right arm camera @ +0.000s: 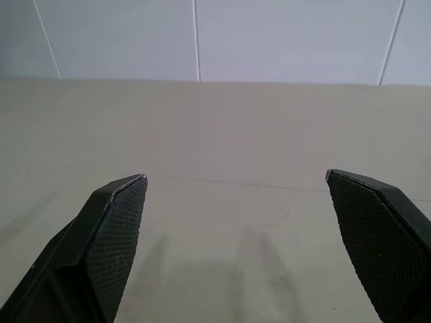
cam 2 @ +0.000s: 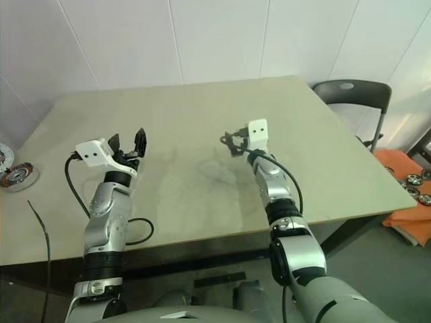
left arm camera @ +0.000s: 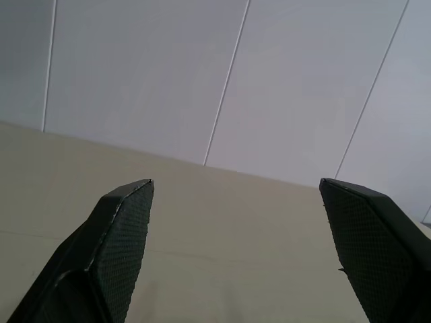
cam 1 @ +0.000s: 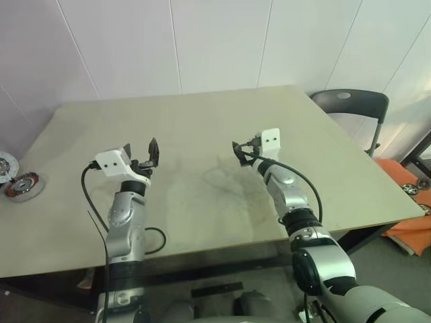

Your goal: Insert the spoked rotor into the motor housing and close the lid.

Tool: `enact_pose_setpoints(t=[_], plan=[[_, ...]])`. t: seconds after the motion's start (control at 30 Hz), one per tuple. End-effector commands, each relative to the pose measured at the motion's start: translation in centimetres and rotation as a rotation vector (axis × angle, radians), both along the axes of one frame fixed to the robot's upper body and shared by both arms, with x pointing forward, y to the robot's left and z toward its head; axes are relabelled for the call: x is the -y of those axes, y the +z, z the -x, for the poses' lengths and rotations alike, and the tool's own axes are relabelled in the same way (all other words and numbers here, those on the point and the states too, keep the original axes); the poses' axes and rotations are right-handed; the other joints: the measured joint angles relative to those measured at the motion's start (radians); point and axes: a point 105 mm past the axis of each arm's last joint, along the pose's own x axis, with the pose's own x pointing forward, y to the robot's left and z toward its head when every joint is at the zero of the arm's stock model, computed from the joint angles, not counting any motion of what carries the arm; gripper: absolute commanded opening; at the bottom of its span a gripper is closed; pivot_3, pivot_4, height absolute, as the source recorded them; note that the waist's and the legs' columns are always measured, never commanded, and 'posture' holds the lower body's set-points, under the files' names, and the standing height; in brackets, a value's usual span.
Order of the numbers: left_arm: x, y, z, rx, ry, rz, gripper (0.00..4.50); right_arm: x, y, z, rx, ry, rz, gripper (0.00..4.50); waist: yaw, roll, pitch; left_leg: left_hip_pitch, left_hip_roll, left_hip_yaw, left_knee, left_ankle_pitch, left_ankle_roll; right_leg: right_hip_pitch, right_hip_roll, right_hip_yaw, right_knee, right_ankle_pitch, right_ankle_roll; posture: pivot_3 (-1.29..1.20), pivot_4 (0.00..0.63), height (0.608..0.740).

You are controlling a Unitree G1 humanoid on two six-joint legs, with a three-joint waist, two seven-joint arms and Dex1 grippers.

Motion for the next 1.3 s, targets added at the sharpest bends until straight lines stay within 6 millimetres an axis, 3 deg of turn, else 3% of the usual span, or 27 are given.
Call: enact_pose_setpoints(t=[0.03,0.63,1.3], plan=[[0.3,1.2,-0.2,0.042,-0.011,-0.016,4.18,0.0,1.8,-0.2,0.063,-0.004,-0.003,4.44,0.000,0.000,0.000,0.000,0.000,0.000,0.000,0.000,0.000,0.000,0.000,0.000,0.000,0.000,0.000,0.00,0.000,0.740],[2.2,1.0,-1.6,0.039,-0.079,-0.001,4.18,2.3,1.8,0.2,0.070,-0.070,0.015,4.44,0.000,0.000,0.000,0.000,0.000,0.000,0.000,0.000,0.000,0.000,0.001,0.000,0.000,0.000,0.000,0.00,0.000,0.740],[1.7,0.8,-1.0,0.040,-0.051,0.015,4.18,1.5,1.5,0.4,0.054,-0.035,0.028,4.44,0.001,0.000,0.000,0.000,0.000,0.000,0.000,0.000,0.000,0.000,0.001,0.000,0.000,0.000,0.000,0.00,0.000,0.740]])
